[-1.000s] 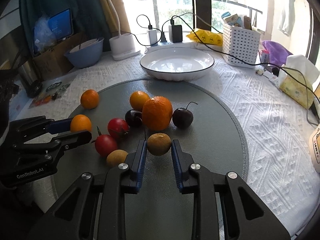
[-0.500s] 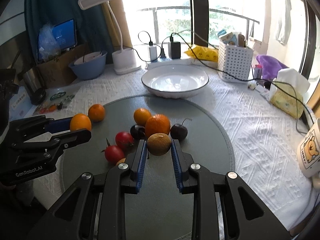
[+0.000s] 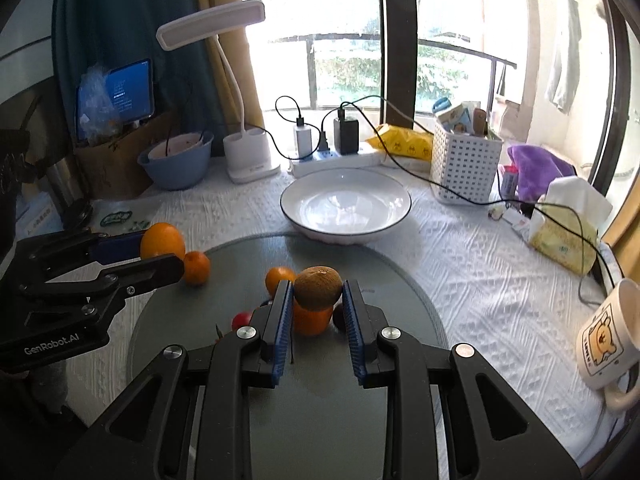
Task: Organize fruits
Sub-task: 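Lift and carry the orange with the left gripper while the right gripper carries the kiwi to the white plate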
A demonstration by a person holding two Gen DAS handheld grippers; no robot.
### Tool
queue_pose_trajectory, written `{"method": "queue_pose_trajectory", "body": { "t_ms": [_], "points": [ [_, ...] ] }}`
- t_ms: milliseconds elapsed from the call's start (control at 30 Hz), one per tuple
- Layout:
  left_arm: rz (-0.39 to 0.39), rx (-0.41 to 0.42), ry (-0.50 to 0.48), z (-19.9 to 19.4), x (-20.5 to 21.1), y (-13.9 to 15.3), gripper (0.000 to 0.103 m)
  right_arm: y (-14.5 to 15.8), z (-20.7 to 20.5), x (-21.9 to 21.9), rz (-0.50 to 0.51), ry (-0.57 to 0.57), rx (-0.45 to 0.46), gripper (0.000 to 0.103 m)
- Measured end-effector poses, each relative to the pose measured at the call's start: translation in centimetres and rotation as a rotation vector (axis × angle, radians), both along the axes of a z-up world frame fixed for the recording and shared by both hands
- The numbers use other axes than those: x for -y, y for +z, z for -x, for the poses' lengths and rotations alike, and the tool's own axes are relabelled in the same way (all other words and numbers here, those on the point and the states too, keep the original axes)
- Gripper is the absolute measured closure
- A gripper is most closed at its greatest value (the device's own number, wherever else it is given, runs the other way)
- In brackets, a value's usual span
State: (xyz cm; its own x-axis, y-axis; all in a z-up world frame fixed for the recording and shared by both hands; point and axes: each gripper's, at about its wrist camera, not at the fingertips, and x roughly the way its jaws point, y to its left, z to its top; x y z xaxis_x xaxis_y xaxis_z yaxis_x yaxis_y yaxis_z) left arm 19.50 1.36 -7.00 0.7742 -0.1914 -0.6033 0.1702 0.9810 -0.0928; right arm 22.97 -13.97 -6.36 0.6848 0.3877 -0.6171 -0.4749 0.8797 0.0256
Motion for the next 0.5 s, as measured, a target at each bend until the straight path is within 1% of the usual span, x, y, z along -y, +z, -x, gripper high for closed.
{"method": "queue_pose_trajectory", "body": {
  "t_ms": [500],
  "points": [
    [-0.007, 0.047, -0.012, -2.6, -0.4, 2.2, 0.065, 2.3, -2.6, -0.4, -0.011, 0.0, 0.05, 0.076]
  ]
}}
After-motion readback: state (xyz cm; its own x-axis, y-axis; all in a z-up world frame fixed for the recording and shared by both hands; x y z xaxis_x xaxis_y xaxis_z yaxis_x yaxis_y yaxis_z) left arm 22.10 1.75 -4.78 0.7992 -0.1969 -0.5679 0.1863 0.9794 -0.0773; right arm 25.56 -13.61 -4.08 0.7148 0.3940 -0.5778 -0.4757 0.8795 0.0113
